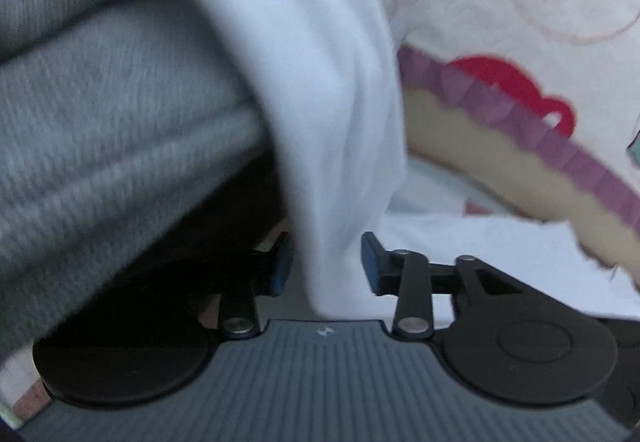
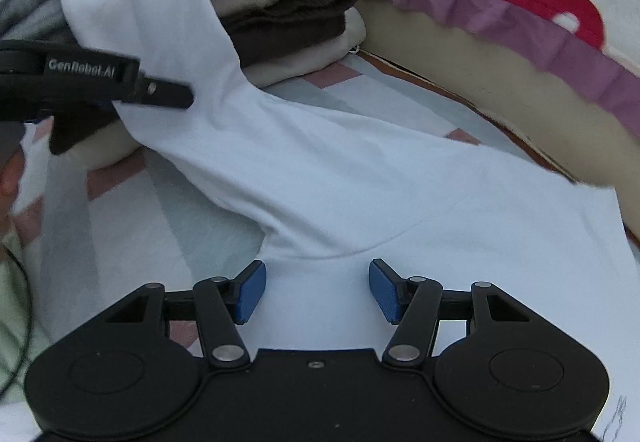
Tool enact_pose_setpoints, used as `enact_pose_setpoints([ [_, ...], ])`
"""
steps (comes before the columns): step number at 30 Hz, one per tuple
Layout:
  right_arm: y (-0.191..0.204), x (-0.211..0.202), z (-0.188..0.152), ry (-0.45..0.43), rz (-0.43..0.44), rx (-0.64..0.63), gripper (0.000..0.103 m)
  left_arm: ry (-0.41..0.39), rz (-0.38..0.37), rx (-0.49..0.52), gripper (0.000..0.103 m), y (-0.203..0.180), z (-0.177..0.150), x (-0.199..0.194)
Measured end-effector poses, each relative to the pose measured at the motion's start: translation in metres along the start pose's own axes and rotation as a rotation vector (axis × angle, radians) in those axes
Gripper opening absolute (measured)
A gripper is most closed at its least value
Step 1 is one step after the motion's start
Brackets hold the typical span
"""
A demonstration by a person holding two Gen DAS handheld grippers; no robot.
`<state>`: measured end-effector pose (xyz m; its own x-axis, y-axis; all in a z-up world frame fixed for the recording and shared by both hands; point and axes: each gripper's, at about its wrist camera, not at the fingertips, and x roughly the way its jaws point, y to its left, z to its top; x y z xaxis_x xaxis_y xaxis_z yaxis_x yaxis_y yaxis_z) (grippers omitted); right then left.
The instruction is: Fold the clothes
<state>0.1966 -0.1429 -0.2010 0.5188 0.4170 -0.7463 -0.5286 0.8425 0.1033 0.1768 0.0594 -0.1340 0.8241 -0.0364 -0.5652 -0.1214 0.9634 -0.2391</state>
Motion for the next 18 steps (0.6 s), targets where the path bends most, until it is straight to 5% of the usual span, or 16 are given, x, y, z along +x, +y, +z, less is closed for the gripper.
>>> enact_pose_setpoints([
  [2,-0.01,-0.014,-0.005,-0.028,0.008,0.067,0.062,-0.07,-0.01,0.04,0.033,-0.004,0.002,-0.006],
  [4,-0.028,-0.029,-0.009,-0.051,-0.033,0.136,0.062,-0.154,-0.01,0.112,0.004,-0.012,0.004,-0.016],
  [7,-0.062,-0.053,-0.014,-0.081,-0.123,0.244,0.063,-0.242,-0.072,0.146,0.005,-0.025,0.015,-0.035],
  [13,-0.109,-0.094,-0.027,-0.035,-0.322,0.468,0.063,-0.03,-0.228,0.31,0.006,-0.072,-0.01,-0.022],
  [18,-0.077,-0.115,-0.041,0.026,-0.391,0.291,0.063,0.202,-0.333,0.429,0.008,-0.109,-0.038,-0.004],
])
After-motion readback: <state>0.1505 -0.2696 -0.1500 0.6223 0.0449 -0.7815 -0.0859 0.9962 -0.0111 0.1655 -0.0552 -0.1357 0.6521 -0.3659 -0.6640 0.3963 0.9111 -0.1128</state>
